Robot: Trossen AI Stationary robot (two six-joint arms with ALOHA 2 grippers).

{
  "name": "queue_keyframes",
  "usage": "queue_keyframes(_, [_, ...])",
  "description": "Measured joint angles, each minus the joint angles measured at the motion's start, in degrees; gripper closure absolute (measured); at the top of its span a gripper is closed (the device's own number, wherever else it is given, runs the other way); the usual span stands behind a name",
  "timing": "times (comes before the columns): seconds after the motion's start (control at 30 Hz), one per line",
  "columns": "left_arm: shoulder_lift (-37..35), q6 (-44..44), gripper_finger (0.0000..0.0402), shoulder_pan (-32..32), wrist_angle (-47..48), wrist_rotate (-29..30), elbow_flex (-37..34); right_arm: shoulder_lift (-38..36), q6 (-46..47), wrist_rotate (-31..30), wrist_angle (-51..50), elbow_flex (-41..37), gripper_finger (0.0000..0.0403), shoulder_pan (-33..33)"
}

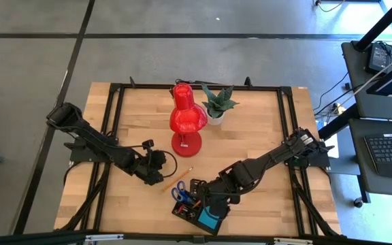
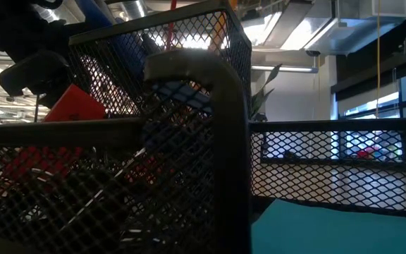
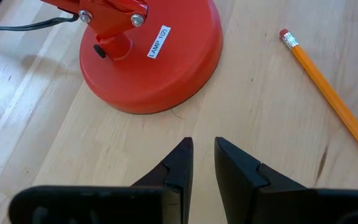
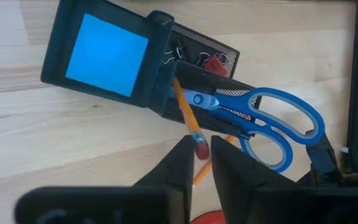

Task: Pick and place office supplies into organizer
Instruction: Put the orange top pencil into the black desk organizer, then put the orange pencil into the black desk organizer

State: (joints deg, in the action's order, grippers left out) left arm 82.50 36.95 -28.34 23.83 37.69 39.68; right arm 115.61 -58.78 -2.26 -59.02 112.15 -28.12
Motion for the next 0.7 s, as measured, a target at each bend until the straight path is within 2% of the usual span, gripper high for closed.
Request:
queue_keyframes(0.33, [0.0,0.0,0.0341,0.0,0.0,0.0,0.0,0.0,-0.1,-0.7,0.0,-0.1,0.0248,0.0])
queue_keyframes(0.53, [0.0,-0.1,0.0341,0.0,0.1,-1.3,0.0,0.0,2.4,-4.4,-5.5,3.5,0.0232,-0.5])
queue_keyframes(0.7, [0.0,-0.2,0.0341,-0.1,0.3,-1.7,0.0,0.0,14.0,-4.0,-13.5,8.8,0.0231,-0.6])
